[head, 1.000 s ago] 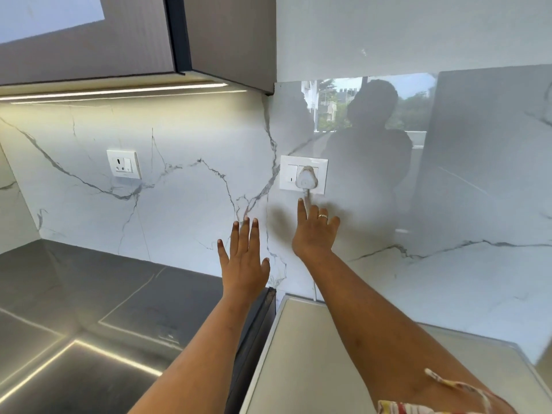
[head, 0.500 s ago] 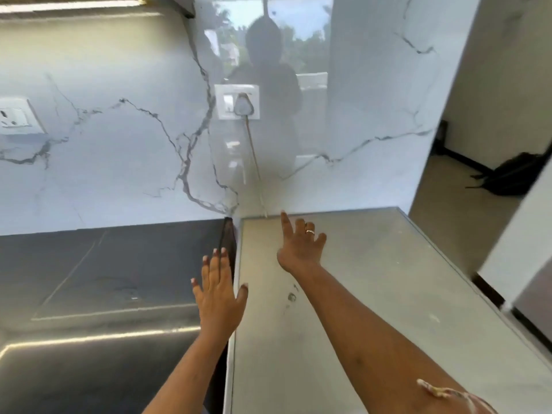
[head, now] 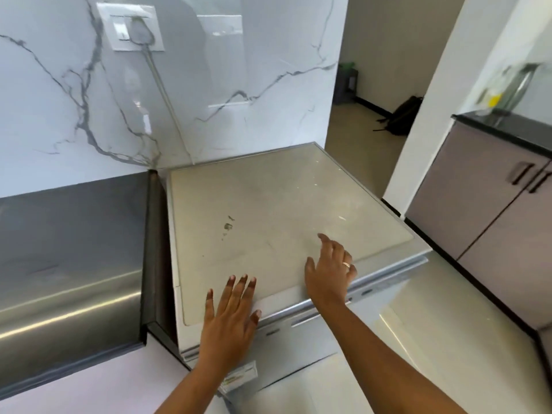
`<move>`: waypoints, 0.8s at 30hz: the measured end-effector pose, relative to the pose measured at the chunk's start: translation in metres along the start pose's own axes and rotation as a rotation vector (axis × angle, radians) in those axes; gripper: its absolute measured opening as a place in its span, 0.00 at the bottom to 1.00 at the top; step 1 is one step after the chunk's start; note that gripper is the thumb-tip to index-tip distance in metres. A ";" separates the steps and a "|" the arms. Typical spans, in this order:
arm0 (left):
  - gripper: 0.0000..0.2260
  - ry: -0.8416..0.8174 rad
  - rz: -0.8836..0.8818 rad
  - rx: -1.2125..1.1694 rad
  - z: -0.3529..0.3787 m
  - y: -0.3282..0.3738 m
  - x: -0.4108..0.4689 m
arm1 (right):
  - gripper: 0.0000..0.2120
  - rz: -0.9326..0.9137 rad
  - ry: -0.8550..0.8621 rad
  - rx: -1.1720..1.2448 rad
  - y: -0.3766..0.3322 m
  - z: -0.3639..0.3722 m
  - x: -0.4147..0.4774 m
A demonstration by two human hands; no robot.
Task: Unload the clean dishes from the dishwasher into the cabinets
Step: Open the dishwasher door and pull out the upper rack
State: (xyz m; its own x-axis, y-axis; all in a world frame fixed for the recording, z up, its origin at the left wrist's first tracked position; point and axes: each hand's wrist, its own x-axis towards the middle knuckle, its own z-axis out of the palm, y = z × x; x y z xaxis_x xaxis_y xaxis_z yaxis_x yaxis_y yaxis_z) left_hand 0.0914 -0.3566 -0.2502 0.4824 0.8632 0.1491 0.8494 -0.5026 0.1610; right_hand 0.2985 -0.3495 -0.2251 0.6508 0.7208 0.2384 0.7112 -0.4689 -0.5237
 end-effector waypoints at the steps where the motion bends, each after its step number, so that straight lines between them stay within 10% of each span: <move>1: 0.28 0.004 0.033 0.041 -0.001 -0.001 -0.002 | 0.23 0.041 0.088 0.121 0.011 -0.003 -0.005; 6: 0.33 -0.001 0.035 0.136 0.004 0.007 -0.003 | 0.12 0.557 0.209 0.825 0.051 0.005 -0.034; 12: 0.35 -0.023 -0.209 0.161 0.016 0.032 -0.008 | 0.31 0.993 -0.015 1.091 0.059 0.028 -0.059; 24: 0.36 -0.149 -0.239 0.221 0.021 0.026 -0.004 | 0.09 0.976 -0.550 1.582 0.066 0.023 -0.063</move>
State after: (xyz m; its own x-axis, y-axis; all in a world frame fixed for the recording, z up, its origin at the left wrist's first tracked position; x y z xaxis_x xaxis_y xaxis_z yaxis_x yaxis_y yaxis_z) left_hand 0.1164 -0.3720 -0.2675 0.2765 0.9609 -0.0138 0.9600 -0.2769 -0.0428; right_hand 0.2981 -0.4144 -0.2938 0.2467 0.7411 -0.6245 -0.8390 -0.1592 -0.5203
